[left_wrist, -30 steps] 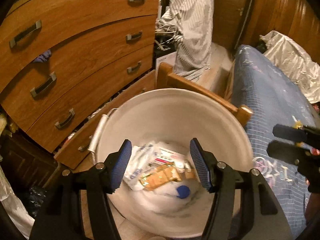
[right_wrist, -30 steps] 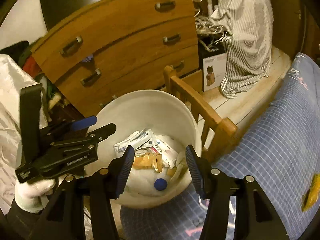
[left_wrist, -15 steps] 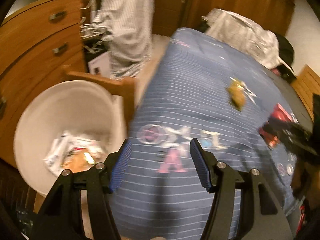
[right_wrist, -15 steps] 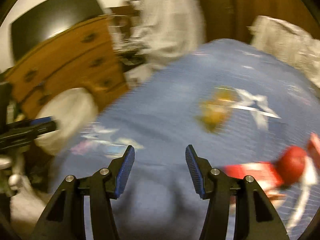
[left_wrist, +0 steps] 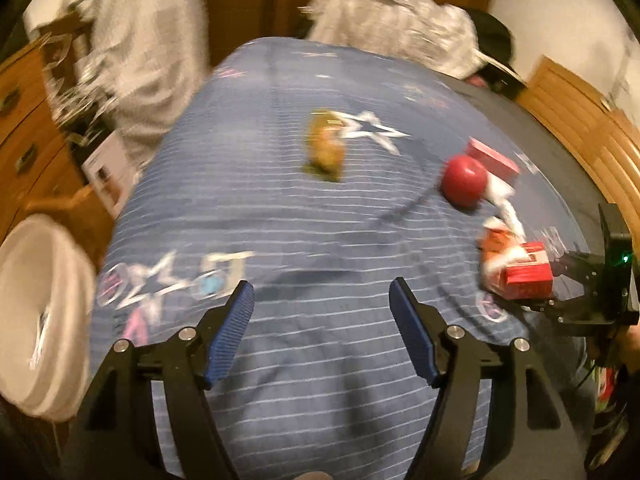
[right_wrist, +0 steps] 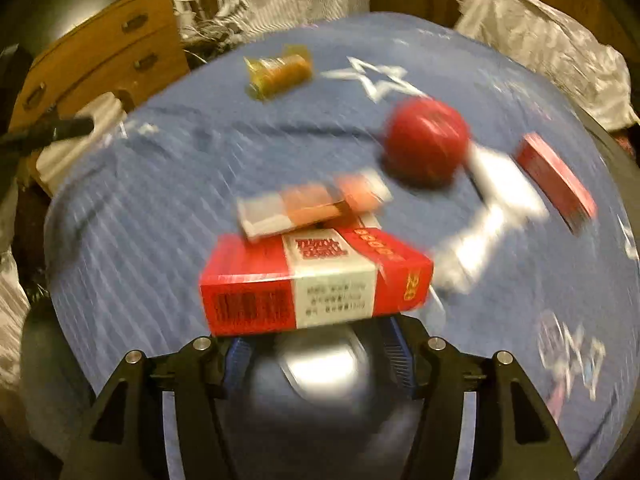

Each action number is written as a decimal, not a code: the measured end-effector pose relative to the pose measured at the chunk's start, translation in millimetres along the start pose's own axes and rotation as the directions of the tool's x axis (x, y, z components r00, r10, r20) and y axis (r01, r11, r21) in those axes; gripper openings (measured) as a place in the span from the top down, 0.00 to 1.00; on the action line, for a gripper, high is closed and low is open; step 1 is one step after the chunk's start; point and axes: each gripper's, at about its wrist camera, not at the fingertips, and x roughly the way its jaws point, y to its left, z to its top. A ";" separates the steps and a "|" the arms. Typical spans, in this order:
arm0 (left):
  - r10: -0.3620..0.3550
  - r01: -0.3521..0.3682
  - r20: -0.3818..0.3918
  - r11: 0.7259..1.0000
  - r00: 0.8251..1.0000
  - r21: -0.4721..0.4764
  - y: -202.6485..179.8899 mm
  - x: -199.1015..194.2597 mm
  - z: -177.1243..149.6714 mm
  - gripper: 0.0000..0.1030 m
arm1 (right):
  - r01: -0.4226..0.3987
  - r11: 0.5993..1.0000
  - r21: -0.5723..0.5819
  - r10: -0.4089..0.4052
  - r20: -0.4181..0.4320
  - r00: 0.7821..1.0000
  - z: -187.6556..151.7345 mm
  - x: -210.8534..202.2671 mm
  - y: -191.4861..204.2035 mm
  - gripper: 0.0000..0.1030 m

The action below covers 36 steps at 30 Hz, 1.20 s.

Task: Collect trash
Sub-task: 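Grasp the orange-white paper packet with the left tool while the right tool grasps the white round lid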

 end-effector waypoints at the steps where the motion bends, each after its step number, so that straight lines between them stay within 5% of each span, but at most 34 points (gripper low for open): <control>1: -0.010 0.010 -0.002 1.000 1.000 0.023 -9.0 3.7 0.6 0.32 | 0.000 1.000 0.018 0.000 0.008 1.000 -7.9 -5.5 -6.1 0.42; 10: -0.115 0.126 -0.075 0.977 0.991 0.170 -103.4 45.8 2.0 0.29 | -0.068 0.986 0.151 0.051 0.116 0.992 -71.4 -41.5 -45.5 0.41; 19: -0.230 0.245 -0.133 0.963 0.964 0.113 -150.3 87.5 16.0 0.26 | -0.229 0.941 0.248 0.178 0.210 0.961 -79.4 -45.2 -29.5 0.38; 20: -0.224 0.240 -0.141 0.965 0.964 0.110 -152.4 94.3 16.9 0.30 | -0.238 0.938 0.252 0.185 0.217 0.959 -79.9 -45.7 -26.0 0.38; 23: -0.187 0.210 -0.174 0.970 0.967 0.124 -157.3 113.7 13.1 0.75 | -0.246 0.934 0.258 0.187 0.232 0.954 -78.3 -45.2 -18.9 0.38; 26: -0.166 0.185 -0.159 0.976 0.973 0.115 -148.6 114.3 8.5 0.86 | -0.242 0.936 0.256 0.182 0.237 0.954 -75.3 -42.6 -15.8 0.38; 29: -0.149 0.158 -0.142 0.986 0.979 0.055 -115.5 105.5 1.7 0.86 | -0.206 0.951 0.232 0.152 0.228 0.962 -72.8 -40.7 -10.5 0.38; 36: -0.043 0.028 -0.108 0.991 0.993 -0.130 -4.4 81.8 -2.5 0.71 | -0.204 0.952 0.227 0.148 0.241 0.959 -57.2 -33.5 -9.6 0.38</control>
